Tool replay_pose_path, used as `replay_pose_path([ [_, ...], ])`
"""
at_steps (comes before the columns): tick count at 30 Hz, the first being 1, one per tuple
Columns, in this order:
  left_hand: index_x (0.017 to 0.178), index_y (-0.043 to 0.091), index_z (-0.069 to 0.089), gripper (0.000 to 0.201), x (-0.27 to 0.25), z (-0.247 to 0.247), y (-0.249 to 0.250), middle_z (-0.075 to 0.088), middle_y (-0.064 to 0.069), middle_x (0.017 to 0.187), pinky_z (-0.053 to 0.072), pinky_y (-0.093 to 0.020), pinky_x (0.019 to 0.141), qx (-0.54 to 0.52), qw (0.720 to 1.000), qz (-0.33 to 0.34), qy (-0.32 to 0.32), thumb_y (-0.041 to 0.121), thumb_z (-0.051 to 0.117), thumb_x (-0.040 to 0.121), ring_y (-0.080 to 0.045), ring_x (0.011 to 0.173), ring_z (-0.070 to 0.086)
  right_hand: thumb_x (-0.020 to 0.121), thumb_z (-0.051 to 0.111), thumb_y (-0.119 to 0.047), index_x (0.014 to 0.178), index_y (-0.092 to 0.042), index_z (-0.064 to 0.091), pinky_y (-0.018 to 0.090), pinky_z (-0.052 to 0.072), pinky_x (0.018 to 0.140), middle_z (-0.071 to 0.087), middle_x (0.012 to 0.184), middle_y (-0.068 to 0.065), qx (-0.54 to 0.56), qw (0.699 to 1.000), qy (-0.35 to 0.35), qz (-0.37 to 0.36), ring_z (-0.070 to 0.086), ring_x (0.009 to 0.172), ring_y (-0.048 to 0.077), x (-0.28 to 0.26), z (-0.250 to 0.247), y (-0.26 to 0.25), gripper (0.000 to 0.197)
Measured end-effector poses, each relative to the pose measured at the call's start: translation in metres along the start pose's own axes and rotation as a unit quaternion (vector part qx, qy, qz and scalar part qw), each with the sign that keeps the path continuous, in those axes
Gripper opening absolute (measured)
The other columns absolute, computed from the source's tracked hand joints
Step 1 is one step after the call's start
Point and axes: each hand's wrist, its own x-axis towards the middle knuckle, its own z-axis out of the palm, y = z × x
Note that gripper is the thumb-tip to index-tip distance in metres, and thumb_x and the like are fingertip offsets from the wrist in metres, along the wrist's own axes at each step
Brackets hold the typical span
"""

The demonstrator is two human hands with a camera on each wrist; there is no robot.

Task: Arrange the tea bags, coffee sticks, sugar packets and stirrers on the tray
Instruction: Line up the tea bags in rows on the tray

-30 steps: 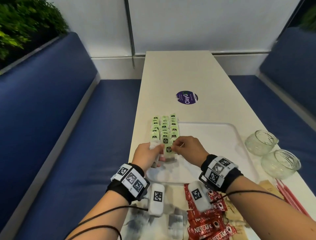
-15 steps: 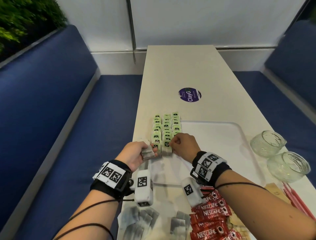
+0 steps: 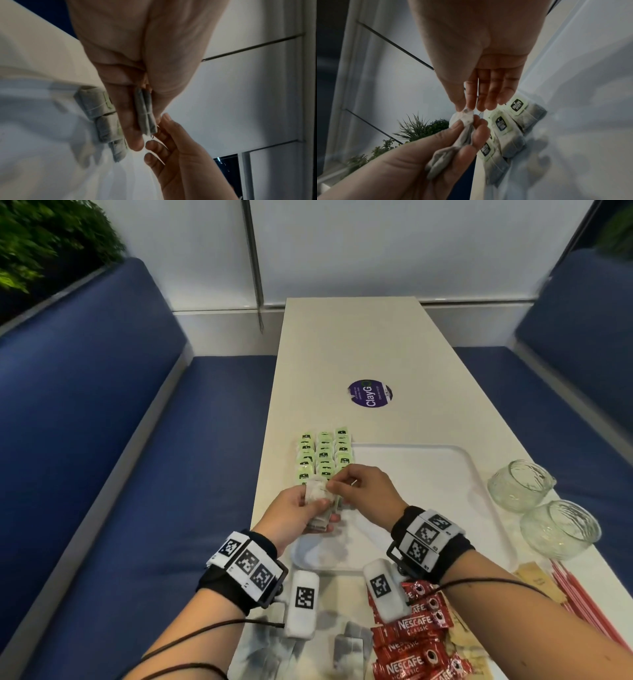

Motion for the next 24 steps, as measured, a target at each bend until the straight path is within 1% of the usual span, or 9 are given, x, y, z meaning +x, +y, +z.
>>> replay_pose_path([
  [2, 0.118, -0.001, 0.060, 0.022, -0.001, 0.004, 0.002, 0.074, -0.016, 0.096, 0.059, -0.027, 0.065, 0.018, 1.000, 0.009, -0.006, 0.005, 0.057, 0.097, -0.021, 0.078, 0.074, 0.082, 0.075, -0.022, 0.081, -0.014, 0.070, 0.016, 0.047, 0.054, 0.067, 0.074, 0.000, 0.002, 1.000, -0.008, -0.008, 0.062, 0.061, 0.010, -0.004, -0.003, -0.004, 0.010],
  [4, 0.117, -0.001, 0.060, 0.022, -0.004, 0.007, 0.004, 0.074, -0.013, 0.091, 0.058, -0.025, 0.064, 0.029, 0.999, 0.012, -0.007, 0.006, 0.057, 0.097, -0.018, 0.072, 0.073, 0.083, 0.074, -0.019, 0.078, -0.015, 0.068, 0.013, 0.045, 0.052, 0.065, 0.070, -0.001, -0.002, 1.000, -0.021, -0.018, 0.060, 0.057, 0.005, -0.007, -0.007, -0.008, 0.009],
  [7, 0.115, 0.004, 0.062, 0.024, -0.009, 0.006, 0.008, 0.073, -0.012, 0.087, 0.056, -0.024, 0.059, 0.056, 0.998, 0.014, 0.000, 0.014, 0.064, 0.094, -0.018, 0.068, 0.071, 0.087, 0.070, -0.020, 0.080, -0.016, 0.067, 0.020, 0.049, 0.058, 0.066, 0.072, 0.000, -0.001, 1.000, -0.015, -0.027, 0.061, 0.060, 0.006, -0.011, -0.016, -0.009, 0.009],
  [10, 0.104, 0.011, 0.062, 0.020, -0.010, 0.002, 0.008, 0.070, -0.007, 0.072, 0.053, -0.027, 0.053, 0.129, 0.988, 0.015, 0.085, 0.020, 0.072, 0.089, -0.018, 0.057, 0.065, 0.092, 0.063, -0.017, 0.083, -0.012, 0.059, 0.028, 0.051, 0.058, 0.066, 0.073, 0.004, 0.069, 0.997, 0.038, -0.003, 0.062, 0.056, 0.010, -0.015, -0.023, -0.007, 0.011],
  [12, 0.095, 0.011, 0.062, 0.014, -0.009, 0.004, 0.008, 0.062, -0.002, 0.059, 0.051, -0.029, 0.050, 0.172, 0.972, 0.046, 0.156, 0.017, 0.072, 0.088, -0.014, 0.044, 0.056, 0.092, 0.061, -0.016, 0.085, -0.008, 0.056, 0.028, 0.051, 0.057, 0.067, 0.073, 0.008, 0.067, 0.995, 0.075, 0.011, 0.062, 0.053, 0.009, -0.018, -0.026, -0.006, 0.012],
  [15, 0.087, 0.011, 0.065, 0.006, -0.009, 0.023, 0.011, 0.062, -0.004, 0.063, 0.042, -0.021, 0.038, 0.245, 0.951, 0.110, 0.153, 0.013, 0.070, 0.089, -0.004, 0.033, 0.049, 0.090, 0.062, -0.015, 0.085, -0.003, 0.055, 0.027, 0.055, 0.056, 0.070, 0.075, 0.013, 0.027, 0.995, 0.092, 0.010, 0.065, 0.053, 0.009, -0.022, -0.022, -0.008, 0.014],
  [18, 0.077, 0.015, 0.063, 0.014, -0.007, 0.040, 0.012, 0.063, -0.006, 0.068, 0.038, -0.019, 0.035, 0.285, 0.940, 0.138, 0.129, 0.016, 0.071, 0.089, -0.004, 0.034, 0.049, 0.085, 0.062, -0.014, 0.080, -0.006, 0.055, 0.039, 0.059, 0.066, 0.069, 0.072, 0.012, 0.006, 0.996, 0.094, -0.001, 0.070, 0.061, 0.018, -0.022, -0.016, -0.010, 0.012],
  [20, 0.078, 0.011, 0.063, 0.015, -0.005, 0.043, 0.012, 0.061, -0.005, 0.068, 0.037, -0.018, 0.034, 0.297, 0.934, 0.141, 0.137, 0.018, 0.072, 0.088, -0.008, 0.037, 0.051, 0.083, 0.064, -0.018, 0.078, -0.008, 0.055, 0.043, 0.059, 0.069, 0.069, 0.071, 0.011, 0.001, 0.996, 0.092, -0.003, 0.070, 0.065, 0.022, -0.023, -0.016, -0.011, 0.014],
  [24, 0.076, 0.009, 0.064, 0.019, 0.000, 0.041, 0.013, 0.063, -0.009, 0.070, 0.049, -0.029, 0.039, 0.335, 0.915, 0.165, 0.150, 0.021, 0.071, 0.089, -0.023, 0.047, 0.061, 0.086, 0.069, -0.017, 0.084, 0.001, 0.059, 0.047, 0.060, 0.074, 0.072, 0.072, 0.013, 0.091, 0.993, 0.069, 0.020, 0.072, 0.068, 0.027, -0.026, -0.020, -0.012, 0.021],
])
